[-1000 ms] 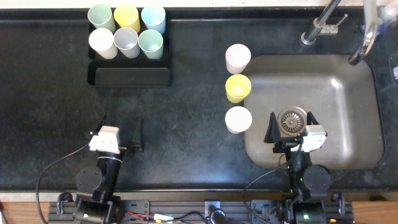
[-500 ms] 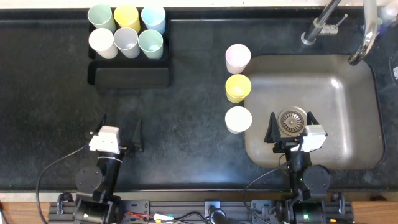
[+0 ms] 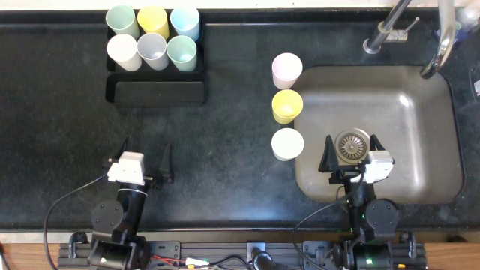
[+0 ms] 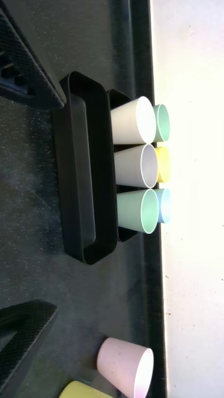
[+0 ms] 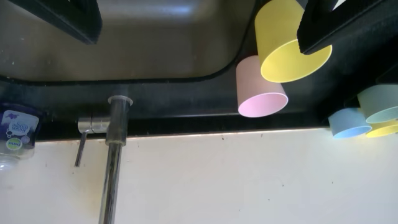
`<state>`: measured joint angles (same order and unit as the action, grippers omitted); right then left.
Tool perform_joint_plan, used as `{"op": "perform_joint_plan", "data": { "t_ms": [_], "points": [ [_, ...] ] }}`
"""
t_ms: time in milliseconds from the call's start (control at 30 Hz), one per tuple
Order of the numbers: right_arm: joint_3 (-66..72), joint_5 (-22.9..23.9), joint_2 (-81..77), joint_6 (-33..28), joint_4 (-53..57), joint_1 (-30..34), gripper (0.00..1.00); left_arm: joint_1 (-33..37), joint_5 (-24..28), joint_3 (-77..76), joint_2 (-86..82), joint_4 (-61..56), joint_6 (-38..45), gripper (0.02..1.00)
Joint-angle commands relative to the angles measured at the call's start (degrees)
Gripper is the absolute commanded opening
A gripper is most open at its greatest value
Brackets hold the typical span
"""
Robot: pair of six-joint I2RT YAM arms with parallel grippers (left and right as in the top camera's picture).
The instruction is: Store Cups
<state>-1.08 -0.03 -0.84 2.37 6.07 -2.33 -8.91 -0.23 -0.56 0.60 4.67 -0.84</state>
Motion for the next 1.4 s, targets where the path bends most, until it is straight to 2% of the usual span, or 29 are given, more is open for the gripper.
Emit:
{"op": "perform_joint_plan", "data": {
  "t_ms": [33, 433, 500, 600, 733, 833, 900, 1000, 1167, 1267, 1400],
  "points": [
    [0.2, -0.4, 0.6, 0.3, -0.4, 0.1, 0.998, 0.2, 0.2, 0.1, -0.4, 0.1, 1.0, 0.998],
    [0.2, -0.4, 0.6, 0.3, -0.4, 0.1, 0.998, 0.5, 0.2, -0.1, 0.0, 0.1, 0.7, 0.998],
    [0.2, -0.4, 0.6, 0.3, -0.4, 0.1, 0.998, 1.2, 0.2, -1.7, 3.2, 0.1, -1.2, 0.998],
    [0.2, -0.4, 0.6, 0.3, -0.4, 0.1, 0.996, 2.3, 1.6, -9.5, 17.0, -0.4, -4.4, 0.996],
    [0.2, -0.4, 0.6, 0.3, -0.4, 0.1, 0.996, 2.4, 6.7, -30.3, 44.7, 0.7, -5.7, 0.998],
    [0.2, -0.4, 0.6, 0.3, -0.3, 0.1, 0.998, 1.5, 15.7, -53.9, 65.3, 7.1, -7.5, 0.998],
    [0.2, -0.4, 0.6, 0.3, -0.4, 0.1, 0.998, -0.4, 19.0, -70.9, 77.7, 14.0, -8.7, 0.998],
    [0.2, -0.4, 0.6, 0.3, -0.4, 0.1, 0.998, -5.5, 18.4, -95.4, 94.1, 25.3, -9.2, 0.998],
    [0.2, -0.4, 0.6, 0.3, -0.4, 0.1, 0.998, -14.4, 9.3, -126.7, 117.1, 42.4, -21.3, 0.996],
    [0.2, -0.4, 0.6, 0.3, -0.4, 0.1, 0.998, -18.4, 7.0, -137.2, 126.7, 50.5, -26.8, 0.998],
    [0.2, -0.4, 0.6, 0.3, -0.4, 0.1, 0.998, -20.9, 6.1, -143.2, 133.4, 56.3, -31.7, 1.0]
  ]
}}
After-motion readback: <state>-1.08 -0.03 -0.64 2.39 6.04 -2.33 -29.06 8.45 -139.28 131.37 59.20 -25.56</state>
